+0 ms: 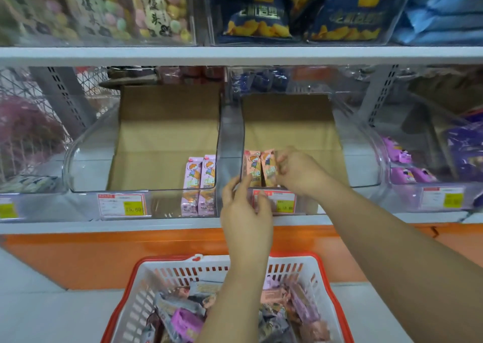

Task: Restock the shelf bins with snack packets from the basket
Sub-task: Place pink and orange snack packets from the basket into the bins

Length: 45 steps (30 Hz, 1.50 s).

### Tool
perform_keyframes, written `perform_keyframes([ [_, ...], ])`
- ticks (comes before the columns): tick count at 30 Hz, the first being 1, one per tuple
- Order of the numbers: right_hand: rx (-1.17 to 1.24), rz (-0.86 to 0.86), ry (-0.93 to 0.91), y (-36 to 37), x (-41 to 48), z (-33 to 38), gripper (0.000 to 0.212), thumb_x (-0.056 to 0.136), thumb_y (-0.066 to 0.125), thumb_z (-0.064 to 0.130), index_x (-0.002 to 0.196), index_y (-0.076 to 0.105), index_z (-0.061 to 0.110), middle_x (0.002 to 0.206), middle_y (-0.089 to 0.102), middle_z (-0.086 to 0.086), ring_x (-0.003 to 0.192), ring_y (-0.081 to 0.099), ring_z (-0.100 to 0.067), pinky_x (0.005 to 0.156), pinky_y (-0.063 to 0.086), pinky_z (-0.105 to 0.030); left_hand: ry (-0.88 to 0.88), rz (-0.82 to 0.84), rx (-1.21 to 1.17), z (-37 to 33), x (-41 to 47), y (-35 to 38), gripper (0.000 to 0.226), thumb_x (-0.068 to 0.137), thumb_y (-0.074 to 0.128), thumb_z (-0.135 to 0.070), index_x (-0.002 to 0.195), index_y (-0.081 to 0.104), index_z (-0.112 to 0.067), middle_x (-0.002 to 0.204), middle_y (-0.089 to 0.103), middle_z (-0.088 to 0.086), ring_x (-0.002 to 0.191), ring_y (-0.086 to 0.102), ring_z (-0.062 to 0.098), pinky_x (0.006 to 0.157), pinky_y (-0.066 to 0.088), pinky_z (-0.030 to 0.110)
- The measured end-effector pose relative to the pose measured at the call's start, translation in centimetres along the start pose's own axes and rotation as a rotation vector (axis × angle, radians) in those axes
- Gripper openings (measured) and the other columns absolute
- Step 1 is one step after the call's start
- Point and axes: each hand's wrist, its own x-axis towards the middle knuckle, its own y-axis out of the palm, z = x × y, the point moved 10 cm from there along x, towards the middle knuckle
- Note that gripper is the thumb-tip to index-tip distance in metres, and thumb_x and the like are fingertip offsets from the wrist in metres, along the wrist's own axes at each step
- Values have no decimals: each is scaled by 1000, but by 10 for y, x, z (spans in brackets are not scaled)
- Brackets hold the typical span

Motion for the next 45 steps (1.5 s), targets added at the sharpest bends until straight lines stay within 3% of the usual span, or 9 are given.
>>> perform_keyframes([
  [4, -138, 78, 31, 8, 4, -2, 23, 84, 66, 12, 95, 46, 17, 95, 60, -4, 90, 59, -23, 77, 48, -29, -4, 6, -8, 0, 0, 0, 40, 91, 53, -15, 131, 55, -18, 140, 40, -3, 109, 44, 2, 96, 32, 21],
  [10, -199, 59, 39, 7, -8, -3, 24, 94, 48, 26, 115, 56, 18, 116, 64, -3, 103, 58, -25, 90, 49, -36, 2, 59, 20, -1, -1, 2, 42, 93, 51, -16, 135, 51, -22, 143, 37, -6, 90, 34, -14, 86, 29, 14],
  [14, -134, -179, -149, -15, -44, 19, 31, 93, 51, 23, 123, 56, 21, 114, 67, 1, 106, 60, -25, 87, 49, -39, 37, 94, 14, -7, -4, -2, 43, 94, 52, -16, 136, 49, -24, 145, 34, -6, 125, 39, 4, 93, 24, 10],
  [18, 132, -402, -379, -28, -108, 34, 20, 86, 59, 9, 105, 66, 16, 98, 70, 3, 93, 62, -13, 82, 50, -32, 86, 124, -7, -5, -11, -25, 36, 93, 55, -14, 126, 56, -28, 132, 43, -10, 118, 42, 1, 91, 27, 7],
  [22, 62, -155, -390, 19, -127, 20, 18, 88, 58, 11, 102, 67, 18, 90, 68, 8, 80, 62, -7, 77, 51, -27, 14, 200, -40, 39, -32, -49, 27, 93, 54, -12, 115, 61, -26, 115, 59, -10, 101, 58, 2, 85, 45, 16],
  [28, -356, 326, -197, 117, -138, -61, 27, 93, 49, 21, 117, 61, 24, 113, 67, 3, 103, 61, -17, 86, 51, -32, -184, 379, 175, 152, -85, -45, 28, 96, 49, -13, 121, 61, -17, 121, 62, -3, 97, 59, 12, 89, 46, 27],
  [34, -648, 632, -4, 163, -165, -154, 36, 95, 44, 12, 129, 52, 21, 123, 58, -10, 106, 58, -27, 84, 47, -31, -140, 773, 541, 215, -130, 1, 42, 99, 41, -28, 138, 37, -44, 145, 42, -1, 126, 46, 21, 101, 42, 37],
  [38, -887, 670, -90, 177, -174, -175, 42, 88, 45, -2, 124, 55, 15, 117, 61, -12, 105, 58, -31, 86, 48, -34, -143, 1050, 846, 254, -156, 12, 60, 99, 40, -43, 150, 10, -38, 160, 3, -3, 147, -3, 24, 115, 7, 56],
  [45, -948, 628, -200, 186, -174, -174, 42, 83, 45, -8, 118, 57, 13, 116, 60, -8, 106, 51, -31, 87, 44, -35, -136, 1106, 922, 269, -163, 12, 64, 97, 44, -46, 150, 9, -41, 160, -7, 0, 146, -14, 24, 112, 0, 61],
])
